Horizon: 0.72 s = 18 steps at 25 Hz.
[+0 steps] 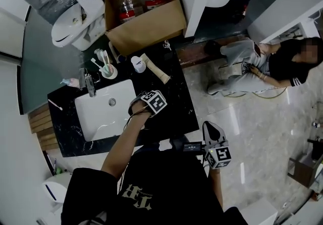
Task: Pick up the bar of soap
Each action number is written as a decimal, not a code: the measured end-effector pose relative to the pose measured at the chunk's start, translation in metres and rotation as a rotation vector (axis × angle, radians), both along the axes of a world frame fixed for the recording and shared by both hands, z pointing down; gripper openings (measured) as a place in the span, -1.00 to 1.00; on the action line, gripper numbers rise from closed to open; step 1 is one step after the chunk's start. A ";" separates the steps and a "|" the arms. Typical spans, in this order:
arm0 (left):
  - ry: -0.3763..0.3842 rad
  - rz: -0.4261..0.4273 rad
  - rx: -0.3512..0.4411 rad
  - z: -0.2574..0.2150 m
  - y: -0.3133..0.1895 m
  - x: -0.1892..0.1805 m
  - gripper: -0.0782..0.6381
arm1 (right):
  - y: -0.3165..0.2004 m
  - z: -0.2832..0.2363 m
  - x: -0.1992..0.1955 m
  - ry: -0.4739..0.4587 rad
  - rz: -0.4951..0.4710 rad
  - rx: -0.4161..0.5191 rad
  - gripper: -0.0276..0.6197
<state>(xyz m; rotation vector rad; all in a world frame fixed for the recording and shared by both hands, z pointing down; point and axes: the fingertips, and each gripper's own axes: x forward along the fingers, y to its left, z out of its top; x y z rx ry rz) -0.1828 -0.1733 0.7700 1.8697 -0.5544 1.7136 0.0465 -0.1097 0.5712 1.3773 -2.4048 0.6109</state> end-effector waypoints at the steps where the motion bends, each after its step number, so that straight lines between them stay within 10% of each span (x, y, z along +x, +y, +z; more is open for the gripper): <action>1: -0.010 0.005 0.000 0.000 0.000 0.000 -0.04 | 0.000 0.001 -0.002 0.001 -0.003 0.001 -0.89; 7: 0.024 -0.003 0.038 -0.003 0.000 -0.001 -0.04 | 0.002 -0.001 -0.009 -0.006 0.002 0.001 -0.89; 18: 0.320 -0.076 0.260 -0.011 -0.003 0.001 -0.05 | 0.008 -0.008 -0.005 0.023 0.004 0.007 -0.89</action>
